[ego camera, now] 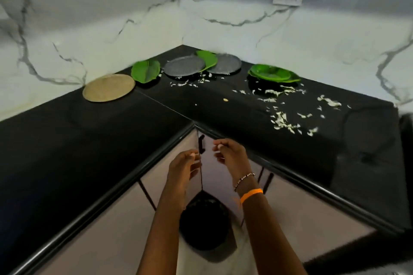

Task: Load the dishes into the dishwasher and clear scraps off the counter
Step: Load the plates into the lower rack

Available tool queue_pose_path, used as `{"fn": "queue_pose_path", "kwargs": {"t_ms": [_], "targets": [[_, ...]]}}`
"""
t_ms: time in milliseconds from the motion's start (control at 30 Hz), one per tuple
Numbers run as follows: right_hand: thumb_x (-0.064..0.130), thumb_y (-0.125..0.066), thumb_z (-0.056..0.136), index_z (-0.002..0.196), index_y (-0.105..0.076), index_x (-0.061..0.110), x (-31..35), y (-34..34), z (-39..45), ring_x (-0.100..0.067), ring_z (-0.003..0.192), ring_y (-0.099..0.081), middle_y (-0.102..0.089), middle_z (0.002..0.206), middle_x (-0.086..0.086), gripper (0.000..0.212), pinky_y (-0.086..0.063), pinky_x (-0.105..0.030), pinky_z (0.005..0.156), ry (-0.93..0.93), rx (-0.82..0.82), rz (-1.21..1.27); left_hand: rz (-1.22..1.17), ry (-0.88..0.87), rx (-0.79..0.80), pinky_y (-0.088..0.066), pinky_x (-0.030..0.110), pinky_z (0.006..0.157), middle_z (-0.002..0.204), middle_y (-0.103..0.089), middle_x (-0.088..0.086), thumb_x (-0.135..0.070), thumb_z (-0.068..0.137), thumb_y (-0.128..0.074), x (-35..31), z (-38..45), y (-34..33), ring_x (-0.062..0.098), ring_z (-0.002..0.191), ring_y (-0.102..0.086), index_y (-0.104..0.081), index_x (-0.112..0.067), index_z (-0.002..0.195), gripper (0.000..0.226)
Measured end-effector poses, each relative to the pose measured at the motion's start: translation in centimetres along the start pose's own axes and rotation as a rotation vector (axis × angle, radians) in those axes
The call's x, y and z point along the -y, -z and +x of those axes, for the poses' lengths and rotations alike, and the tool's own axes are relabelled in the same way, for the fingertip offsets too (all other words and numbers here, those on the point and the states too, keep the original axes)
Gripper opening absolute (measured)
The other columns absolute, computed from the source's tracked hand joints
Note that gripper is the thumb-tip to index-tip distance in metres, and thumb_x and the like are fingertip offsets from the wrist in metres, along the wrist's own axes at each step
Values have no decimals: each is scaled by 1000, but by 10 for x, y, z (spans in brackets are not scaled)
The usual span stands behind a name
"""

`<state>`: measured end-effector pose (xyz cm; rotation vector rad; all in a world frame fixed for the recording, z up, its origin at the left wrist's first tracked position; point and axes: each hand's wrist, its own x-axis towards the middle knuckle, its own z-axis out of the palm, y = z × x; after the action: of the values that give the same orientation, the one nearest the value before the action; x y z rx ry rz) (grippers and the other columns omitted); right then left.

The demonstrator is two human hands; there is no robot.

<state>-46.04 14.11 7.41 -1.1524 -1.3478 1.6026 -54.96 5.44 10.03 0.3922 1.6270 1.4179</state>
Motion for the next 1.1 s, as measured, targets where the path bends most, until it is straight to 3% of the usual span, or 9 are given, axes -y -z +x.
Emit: {"fn": "queue_pose_path", "kwargs": {"t_ms": [167, 300, 467, 633, 733, 833, 933, 1033, 1100], "targets": [[-3, -41, 93, 90, -62, 2, 8, -35, 69, -11, 71, -53, -57, 78, -1, 22, -44, -21, 66, -54, 33, 1, -24, -20, -32, -45, 35, 95, 112, -60, 6, -23, 95, -47, -26, 69, 21, 20, 102, -58, -63, -21, 102, 18], [-2, -41, 94, 97, -62, -2, 4, -85, 133, -9, 72, -55, -58, 79, -1, 22, -47, -15, 63, -103, 80, -6, -87, 56, -82, -46, 37, 96, 112, -60, 4, -21, 97, -42, -52, 150, 49, 18, 103, -58, -63, -25, 99, 22], [1, -39, 95, 82, -62, 11, 12, -168, 209, -11, 68, -55, -59, 76, -3, 27, -45, -21, 67, -191, 163, -38, -208, 82, -191, -48, 29, 85, 107, -60, 3, -18, 97, -42, -91, 238, 97, 17, 100, -59, -59, -17, 115, 25], [3, -39, 95, 108, -60, 1, 17, -243, 276, -10, 69, -53, -57, 79, -1, 25, -46, -20, 67, -249, 174, -71, -320, 211, -343, -43, 30, 91, 109, -55, 7, -11, 96, -42, -120, 311, 163, 20, 105, -53, -45, -11, 134, 38], [1, -41, 94, 123, -49, -2, 16, -279, 314, -12, 68, -52, -52, 81, -3, 30, -47, -22, 66, -330, 153, 5, -325, 176, -457, -36, 34, 102, 136, -47, 12, -7, 96, -38, -129, 340, 194, 25, 128, -43, -24, -13, 146, 52], [0, -39, 95, 139, -30, 1, 18, -309, 346, -27, 95, -59, -49, 91, -7, 45, -48, -35, 88, -402, 107, 178, -324, 63, -489, -34, 33, 102, 142, -40, 8, -3, 94, -41, -137, 365, 214, 23, 129, -41, -25, -12, 145, 54], [-1, -38, 96, 146, -16, 5, 24, -331, 377, -36, 122, -49, -51, 105, -13, 55, -39, -39, 101, -372, 44, 301, -297, 26, -475, -37, 31, 91, 127, -46, 0, -5, 89, -49, -148, 388, 228, 15, 108, -48, -40, -23, 133, 48], [1, -38, 96, 144, -18, 4, 26, -344, 407, -31, 97, -58, -49, 121, -21, 52, -46, -35, 84, -397, 51, 349, -443, 93, -549, -42, 31, 92, 132, -46, 5, -4, 88, -50, -151, 409, 240, 19, 115, -50, -32, -17, 141, 57], [5, -40, 96, 135, -36, -1, 26, -350, 426, -23, 71, -56, -55, 111, -19, 40, -45, -28, 65, -436, 62, 314, -553, 136, -571, -43, 27, 90, 124, -53, 4, -2, 87, -51, -155, 419, 246, 17, 110, -54, -40, -10, 134, 49]]}}
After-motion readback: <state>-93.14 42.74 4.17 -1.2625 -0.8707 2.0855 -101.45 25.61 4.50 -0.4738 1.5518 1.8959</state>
